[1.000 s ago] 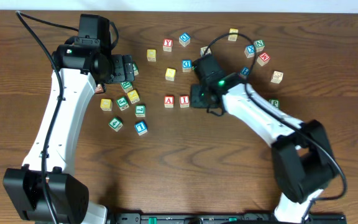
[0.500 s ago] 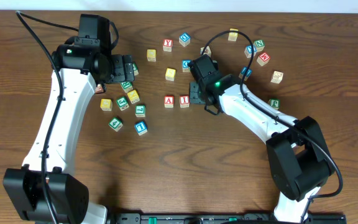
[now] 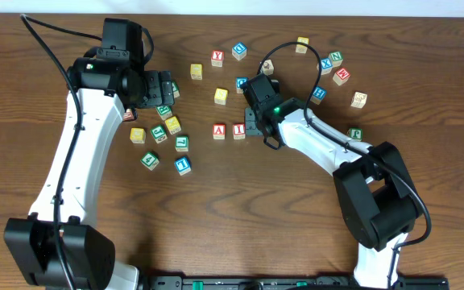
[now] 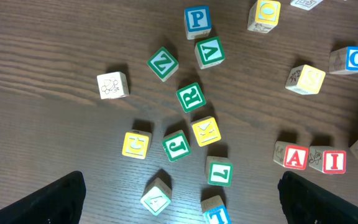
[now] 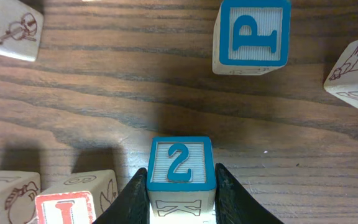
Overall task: Spell out AI2
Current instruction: 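Carry the blue 2 block toward the right side of the I block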
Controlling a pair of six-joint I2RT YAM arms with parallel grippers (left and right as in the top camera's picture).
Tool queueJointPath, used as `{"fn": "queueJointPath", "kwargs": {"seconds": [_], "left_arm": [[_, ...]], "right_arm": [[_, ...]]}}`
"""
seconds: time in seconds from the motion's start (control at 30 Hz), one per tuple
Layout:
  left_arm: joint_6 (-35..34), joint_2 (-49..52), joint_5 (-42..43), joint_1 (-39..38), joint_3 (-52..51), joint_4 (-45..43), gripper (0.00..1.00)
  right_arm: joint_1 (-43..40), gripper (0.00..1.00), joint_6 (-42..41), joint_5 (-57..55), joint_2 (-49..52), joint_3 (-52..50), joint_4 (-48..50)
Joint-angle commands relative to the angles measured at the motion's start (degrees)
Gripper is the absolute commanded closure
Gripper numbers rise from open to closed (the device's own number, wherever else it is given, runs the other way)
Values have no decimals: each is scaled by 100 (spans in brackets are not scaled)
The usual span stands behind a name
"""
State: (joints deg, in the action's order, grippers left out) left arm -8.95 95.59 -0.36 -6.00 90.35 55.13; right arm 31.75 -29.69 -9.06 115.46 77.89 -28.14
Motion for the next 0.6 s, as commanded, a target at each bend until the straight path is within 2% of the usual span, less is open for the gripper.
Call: {"fn": "queueJointPath", "kwargs": {"seconds": [0.0, 0.17, 0.57], "left_arm": [[35, -55, -74, 31, 118, 11, 2], [37, -55, -74, 31, 118, 9, 2], [37, -55, -74, 31, 118, 9, 2]], "right_arm": [[46, 74, 85, -83, -4, 63, -101], [61, 69, 105, 96, -4, 63, -262], [11, 65, 105, 343, -122, 173, -448]]}}
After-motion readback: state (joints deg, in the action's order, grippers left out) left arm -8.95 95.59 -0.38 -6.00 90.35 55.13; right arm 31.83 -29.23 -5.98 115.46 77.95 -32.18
